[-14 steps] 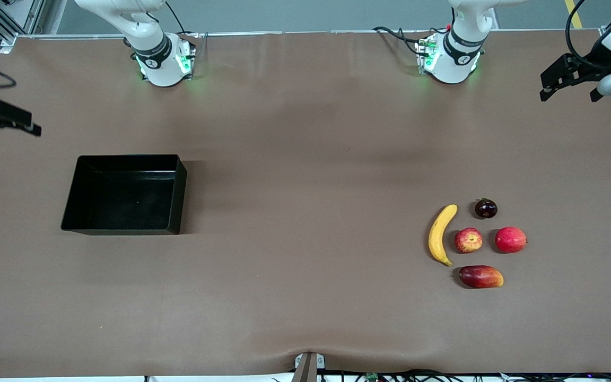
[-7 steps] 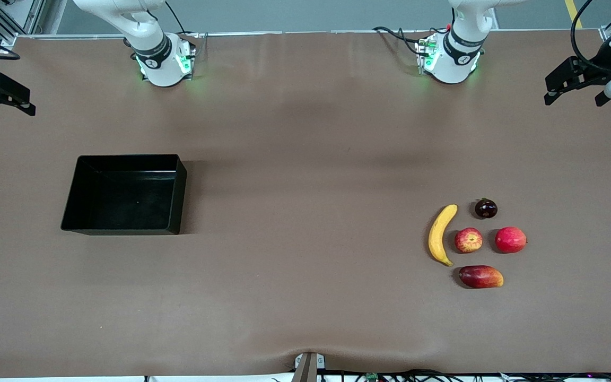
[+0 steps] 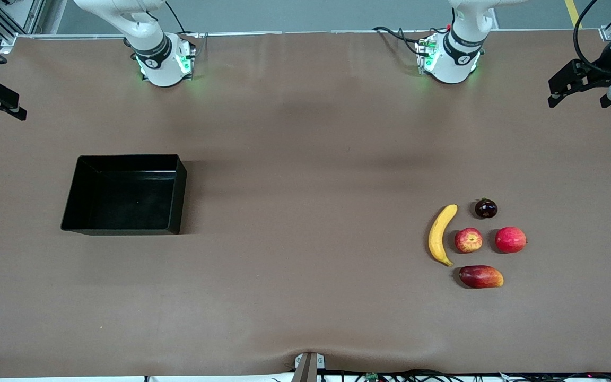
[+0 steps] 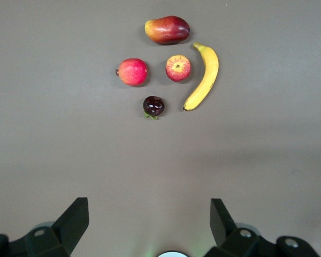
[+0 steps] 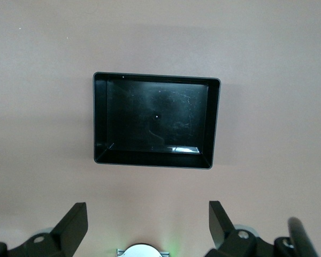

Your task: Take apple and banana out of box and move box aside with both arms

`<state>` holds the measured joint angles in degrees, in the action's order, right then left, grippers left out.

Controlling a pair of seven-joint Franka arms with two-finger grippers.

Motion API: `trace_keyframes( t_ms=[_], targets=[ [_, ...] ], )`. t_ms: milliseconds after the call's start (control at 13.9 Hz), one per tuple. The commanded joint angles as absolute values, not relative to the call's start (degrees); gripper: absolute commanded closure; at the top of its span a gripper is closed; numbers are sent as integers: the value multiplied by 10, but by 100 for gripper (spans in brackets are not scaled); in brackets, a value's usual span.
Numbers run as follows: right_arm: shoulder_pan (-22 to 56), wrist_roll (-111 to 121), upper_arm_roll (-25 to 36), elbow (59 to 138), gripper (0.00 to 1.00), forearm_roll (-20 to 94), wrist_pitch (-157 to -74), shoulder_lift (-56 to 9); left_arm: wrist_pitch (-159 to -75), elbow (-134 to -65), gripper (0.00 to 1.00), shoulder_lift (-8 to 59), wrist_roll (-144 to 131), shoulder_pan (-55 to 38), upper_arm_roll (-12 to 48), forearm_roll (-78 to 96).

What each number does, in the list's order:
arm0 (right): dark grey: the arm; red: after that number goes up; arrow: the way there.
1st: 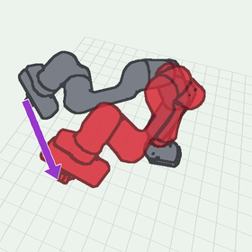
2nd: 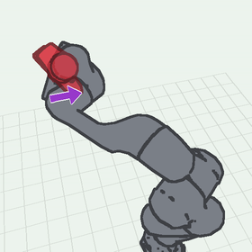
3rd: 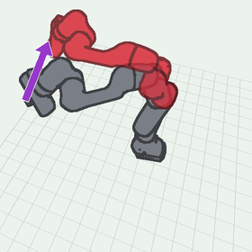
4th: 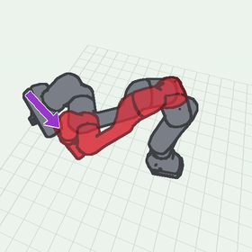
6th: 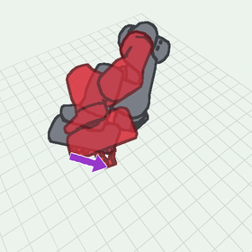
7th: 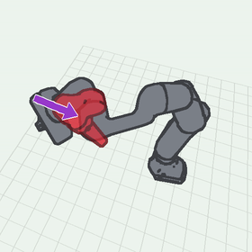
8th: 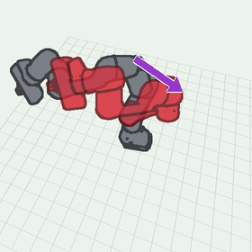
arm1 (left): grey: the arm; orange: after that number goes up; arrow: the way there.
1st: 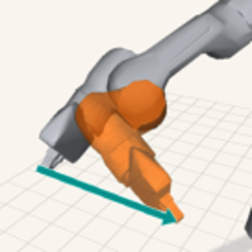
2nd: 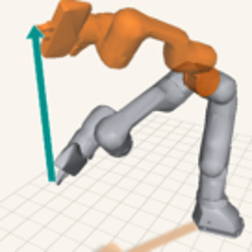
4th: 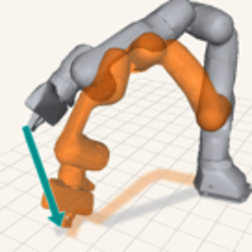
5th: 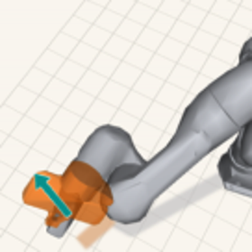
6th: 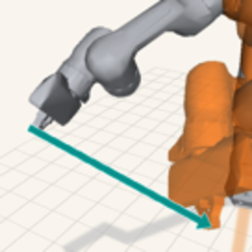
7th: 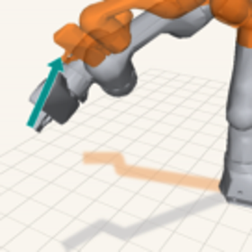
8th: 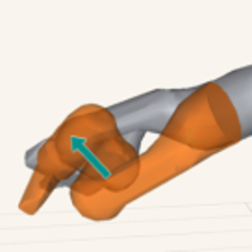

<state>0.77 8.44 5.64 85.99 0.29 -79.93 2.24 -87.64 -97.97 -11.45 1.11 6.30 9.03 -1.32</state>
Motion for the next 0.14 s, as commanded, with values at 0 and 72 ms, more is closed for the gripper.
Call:
trace_keyframes(
  t_ms=[0, 72],
  targets=[
    [6, 82, 51, 858, 0, 11, -802, 22, -876, -968, 0, -105, 11, 66, 96, -26],
    [5, 82, 51, 858, 0, 13, -807, 22, -876, -968, 0, -105, 11, 66, 97, -25]
  ],
)
